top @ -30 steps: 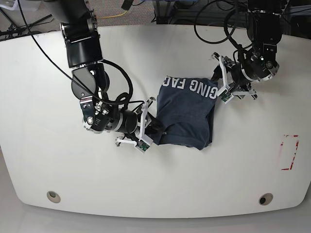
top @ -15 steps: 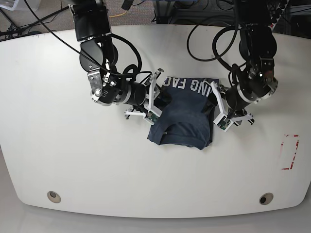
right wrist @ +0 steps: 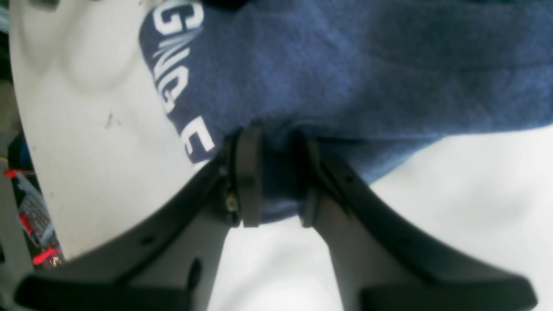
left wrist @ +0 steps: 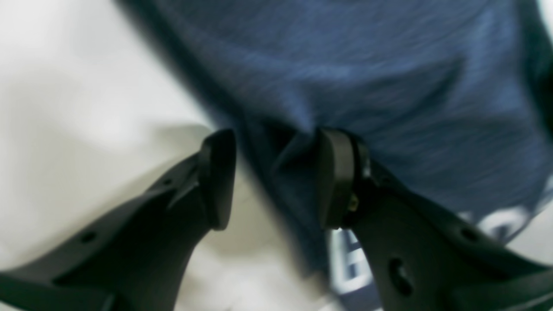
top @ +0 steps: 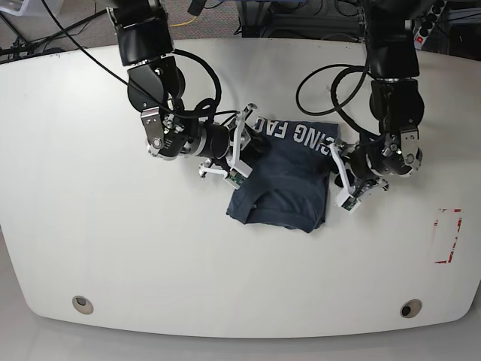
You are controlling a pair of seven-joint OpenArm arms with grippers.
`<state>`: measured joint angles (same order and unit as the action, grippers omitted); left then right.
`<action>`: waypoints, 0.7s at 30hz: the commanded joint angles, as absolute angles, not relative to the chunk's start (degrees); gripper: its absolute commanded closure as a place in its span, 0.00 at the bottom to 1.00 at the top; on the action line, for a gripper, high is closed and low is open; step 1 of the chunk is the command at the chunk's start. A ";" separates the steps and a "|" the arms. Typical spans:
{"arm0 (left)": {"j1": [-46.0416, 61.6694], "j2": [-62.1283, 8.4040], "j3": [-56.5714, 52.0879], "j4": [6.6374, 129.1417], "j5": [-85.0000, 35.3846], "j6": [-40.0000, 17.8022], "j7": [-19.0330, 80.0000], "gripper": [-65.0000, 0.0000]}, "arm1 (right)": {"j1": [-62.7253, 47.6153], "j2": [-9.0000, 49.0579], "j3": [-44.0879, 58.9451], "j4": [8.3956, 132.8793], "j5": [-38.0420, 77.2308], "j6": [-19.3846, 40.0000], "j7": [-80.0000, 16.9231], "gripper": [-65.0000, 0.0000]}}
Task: Fold the T-shirt properly
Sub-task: 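Grasp the printed edge of the bundle with both grippers and square it, then grasp the folded bundle from above with the left gripper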
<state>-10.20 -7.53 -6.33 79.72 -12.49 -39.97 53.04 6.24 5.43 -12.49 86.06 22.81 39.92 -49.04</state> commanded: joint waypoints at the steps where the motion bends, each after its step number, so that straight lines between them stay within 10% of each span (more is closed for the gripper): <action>1: -11.65 -8.31 -6.46 80.66 -12.88 -40.00 50.77 0.59 | 7.16 6.81 -12.00 86.90 23.87 40.00 -47.60 0.81; 21: -7.25 -10.07 -10.95 97.36 -13.14 -40.00 54.64 0.59 | 10.15 9.36 -11.91 95.60 23.87 40.00 -51.21 0.81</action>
<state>-6.92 -10.28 -11.14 94.85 -11.94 -39.94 54.74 7.31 10.28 -12.12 94.87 22.94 40.07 -52.80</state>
